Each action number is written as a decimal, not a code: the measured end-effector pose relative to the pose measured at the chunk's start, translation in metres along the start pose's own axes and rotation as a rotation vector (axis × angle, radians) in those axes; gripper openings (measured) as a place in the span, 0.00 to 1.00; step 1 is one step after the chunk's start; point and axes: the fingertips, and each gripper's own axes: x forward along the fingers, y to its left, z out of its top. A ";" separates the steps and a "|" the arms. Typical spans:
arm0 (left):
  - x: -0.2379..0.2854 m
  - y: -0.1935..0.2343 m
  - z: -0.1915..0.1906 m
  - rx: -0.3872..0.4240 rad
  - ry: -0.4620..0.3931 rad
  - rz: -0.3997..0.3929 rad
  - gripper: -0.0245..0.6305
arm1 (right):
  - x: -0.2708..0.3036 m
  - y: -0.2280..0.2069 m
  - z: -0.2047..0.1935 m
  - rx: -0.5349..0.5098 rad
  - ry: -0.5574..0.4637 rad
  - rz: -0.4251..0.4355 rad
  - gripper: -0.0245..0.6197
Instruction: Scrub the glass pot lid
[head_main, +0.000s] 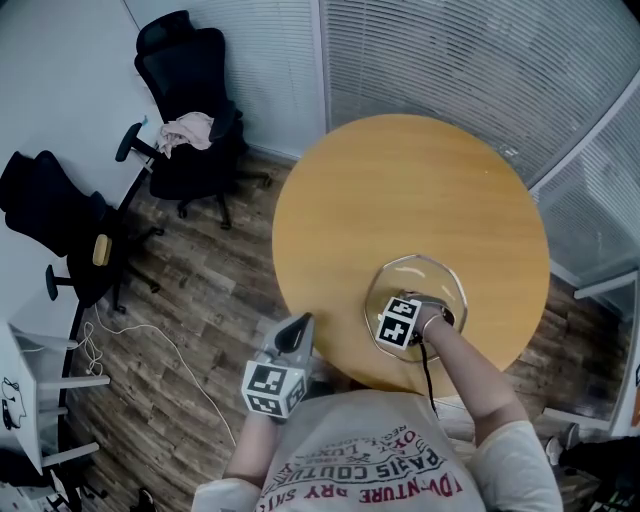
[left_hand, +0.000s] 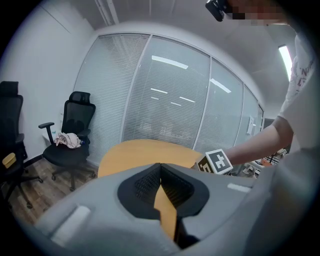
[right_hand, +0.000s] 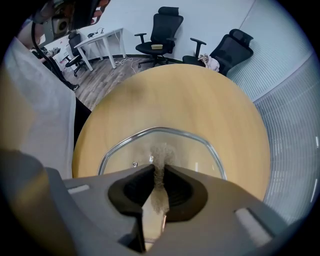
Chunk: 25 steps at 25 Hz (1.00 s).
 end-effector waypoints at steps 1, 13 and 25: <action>-0.001 0.000 0.000 0.003 0.001 -0.006 0.05 | 0.000 0.003 -0.001 0.007 -0.001 0.001 0.13; 0.009 -0.019 -0.007 0.027 0.038 -0.100 0.05 | -0.009 0.037 -0.033 0.101 -0.025 0.013 0.13; 0.022 -0.048 -0.007 0.053 0.050 -0.160 0.05 | -0.019 0.070 -0.077 0.243 -0.068 0.107 0.13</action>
